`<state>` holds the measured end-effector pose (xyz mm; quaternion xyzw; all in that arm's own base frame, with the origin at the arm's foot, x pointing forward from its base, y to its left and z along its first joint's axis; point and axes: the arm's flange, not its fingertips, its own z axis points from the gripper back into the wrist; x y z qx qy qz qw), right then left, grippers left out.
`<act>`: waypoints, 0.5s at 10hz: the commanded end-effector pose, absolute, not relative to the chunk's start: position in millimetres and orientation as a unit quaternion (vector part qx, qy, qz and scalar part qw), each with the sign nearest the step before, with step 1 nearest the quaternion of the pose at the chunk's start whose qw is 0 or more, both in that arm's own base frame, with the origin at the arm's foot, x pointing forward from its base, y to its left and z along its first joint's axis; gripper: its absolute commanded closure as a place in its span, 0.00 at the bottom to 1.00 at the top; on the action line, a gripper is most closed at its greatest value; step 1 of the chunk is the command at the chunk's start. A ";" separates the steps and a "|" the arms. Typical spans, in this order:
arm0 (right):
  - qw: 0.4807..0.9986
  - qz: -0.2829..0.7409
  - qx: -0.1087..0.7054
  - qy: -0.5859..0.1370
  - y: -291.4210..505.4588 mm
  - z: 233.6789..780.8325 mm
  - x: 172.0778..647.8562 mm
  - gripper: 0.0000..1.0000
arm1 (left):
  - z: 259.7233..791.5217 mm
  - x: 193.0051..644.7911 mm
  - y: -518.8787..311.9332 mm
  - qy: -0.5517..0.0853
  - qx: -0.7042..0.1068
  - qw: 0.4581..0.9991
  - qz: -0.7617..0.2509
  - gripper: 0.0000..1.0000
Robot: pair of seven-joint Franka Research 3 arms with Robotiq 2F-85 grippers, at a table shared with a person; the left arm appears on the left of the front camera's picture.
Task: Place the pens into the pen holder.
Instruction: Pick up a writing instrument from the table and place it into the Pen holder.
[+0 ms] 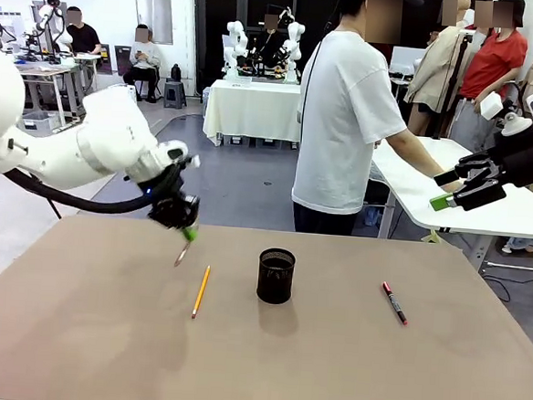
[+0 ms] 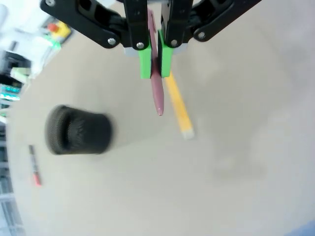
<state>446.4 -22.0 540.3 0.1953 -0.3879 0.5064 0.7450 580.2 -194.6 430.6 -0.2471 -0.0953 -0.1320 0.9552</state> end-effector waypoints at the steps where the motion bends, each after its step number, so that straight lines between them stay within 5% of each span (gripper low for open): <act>1: 0.744 0.505 0.198 -0.390 -20.8 542.6 446.7 0.00 | 459.2 558.9 -190.8 -0.142 -0.338 0.906 -0.211 1.00; 3: 0.744 0.505 0.198 -0.390 -20.8 542.6 446.7 0.00 | 487.6 537.3 -214.9 -0.241 -0.417 0.835 -0.265 1.00; 5: 0.744 0.505 0.198 -0.390 -20.8 542.6 446.7 0.00 | 494.3 517.1 -238.6 -0.364 -0.409 0.780 -0.304 1.00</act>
